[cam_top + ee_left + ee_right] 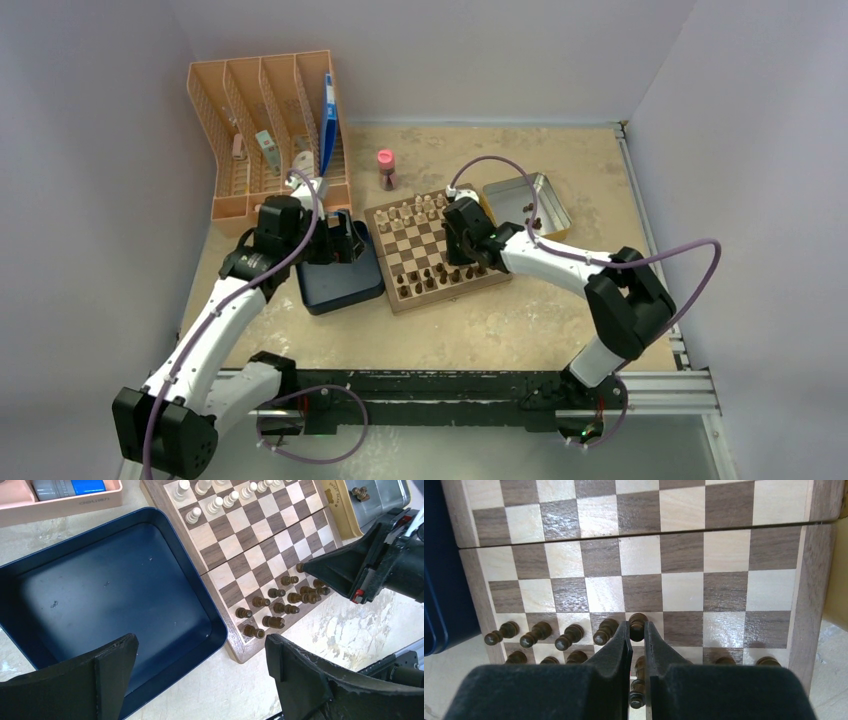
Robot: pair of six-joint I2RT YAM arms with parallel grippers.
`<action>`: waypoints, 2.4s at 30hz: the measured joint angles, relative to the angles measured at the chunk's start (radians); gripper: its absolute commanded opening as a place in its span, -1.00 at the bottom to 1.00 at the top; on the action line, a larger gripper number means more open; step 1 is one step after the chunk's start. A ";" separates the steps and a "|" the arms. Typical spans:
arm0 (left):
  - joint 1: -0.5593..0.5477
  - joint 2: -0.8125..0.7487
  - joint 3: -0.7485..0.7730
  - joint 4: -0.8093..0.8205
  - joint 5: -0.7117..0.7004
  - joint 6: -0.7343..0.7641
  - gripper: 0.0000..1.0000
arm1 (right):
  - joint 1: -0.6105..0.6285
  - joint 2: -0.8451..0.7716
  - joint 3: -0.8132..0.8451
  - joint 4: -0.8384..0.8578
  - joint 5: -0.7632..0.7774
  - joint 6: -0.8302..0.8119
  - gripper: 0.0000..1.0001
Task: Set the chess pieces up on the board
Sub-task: Place the chess piece on the chessboard.
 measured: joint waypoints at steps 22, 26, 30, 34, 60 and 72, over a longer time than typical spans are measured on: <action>0.000 -0.007 0.000 0.000 -0.020 0.014 0.98 | 0.020 0.035 0.022 -0.058 0.021 -0.008 -0.77; 0.000 -0.007 0.000 0.000 -0.024 0.014 0.98 | 0.021 0.038 0.022 -0.062 0.027 -0.008 -0.75; 0.000 -0.008 0.000 0.000 -0.027 0.014 0.98 | 0.023 0.038 0.022 -0.062 0.027 -0.009 -0.72; 0.000 -0.010 -0.001 0.000 -0.029 0.014 0.98 | 0.025 0.038 0.022 -0.062 0.026 -0.009 -0.74; 0.000 -0.010 -0.008 0.000 -0.035 0.014 0.96 | 0.031 0.038 0.043 -0.079 0.027 -0.008 -0.55; 0.000 -0.021 -0.013 0.000 -0.035 0.015 0.96 | 0.031 0.037 0.052 -0.091 0.027 -0.007 -0.58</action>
